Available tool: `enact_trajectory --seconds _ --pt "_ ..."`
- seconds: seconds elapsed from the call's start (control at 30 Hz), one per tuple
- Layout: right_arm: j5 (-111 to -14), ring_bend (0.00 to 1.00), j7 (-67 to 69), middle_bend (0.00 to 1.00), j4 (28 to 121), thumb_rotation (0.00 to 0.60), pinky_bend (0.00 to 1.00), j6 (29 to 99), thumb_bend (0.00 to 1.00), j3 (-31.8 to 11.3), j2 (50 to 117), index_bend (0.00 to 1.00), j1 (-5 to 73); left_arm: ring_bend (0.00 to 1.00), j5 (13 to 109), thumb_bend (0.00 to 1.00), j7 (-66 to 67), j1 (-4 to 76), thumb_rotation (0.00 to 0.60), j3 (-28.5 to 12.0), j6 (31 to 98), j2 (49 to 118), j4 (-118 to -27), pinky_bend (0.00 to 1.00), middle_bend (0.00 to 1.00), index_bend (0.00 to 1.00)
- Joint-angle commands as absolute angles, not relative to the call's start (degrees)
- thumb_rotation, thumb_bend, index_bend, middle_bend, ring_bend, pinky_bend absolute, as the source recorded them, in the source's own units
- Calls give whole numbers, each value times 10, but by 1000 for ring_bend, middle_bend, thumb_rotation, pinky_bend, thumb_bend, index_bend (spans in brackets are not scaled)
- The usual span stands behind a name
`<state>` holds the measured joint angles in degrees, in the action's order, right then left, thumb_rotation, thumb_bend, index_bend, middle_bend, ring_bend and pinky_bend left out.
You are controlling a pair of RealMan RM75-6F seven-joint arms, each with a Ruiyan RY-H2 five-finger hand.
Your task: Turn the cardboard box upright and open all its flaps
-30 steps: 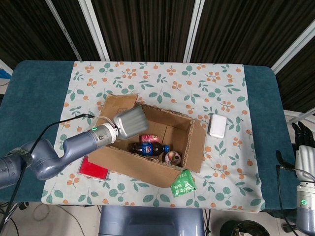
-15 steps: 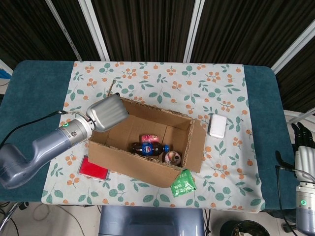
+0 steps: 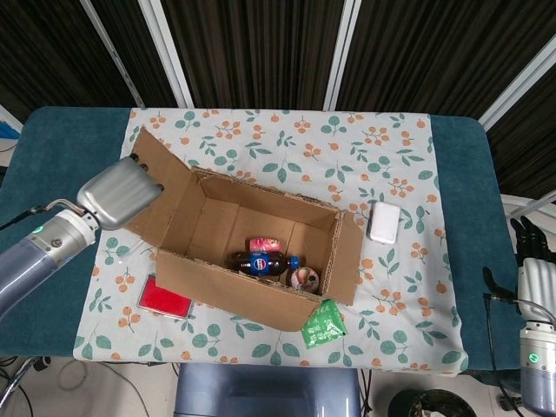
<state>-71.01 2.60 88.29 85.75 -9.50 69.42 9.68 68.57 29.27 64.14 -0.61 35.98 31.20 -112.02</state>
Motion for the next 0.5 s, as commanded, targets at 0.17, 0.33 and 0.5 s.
enact_trajectory --seconds 0.17,0.33,0.5 --pt "-715 41 22 17 885 600 233 858 388 -98 694 38 94 470 718 981 248 534 600 33 429 315 -1103 454 711 565" --pt "-720 41 18 17 882 600 233 854 388 -96 693 38 92 338 713 760 214 471 600 50 471 351 -1079 352 555 433" --pt "-728 41 6 18 878 600 233 852 388 -93 691 38 91 35 710 411 169 379 600 52 590 416 -1069 100 156 129"
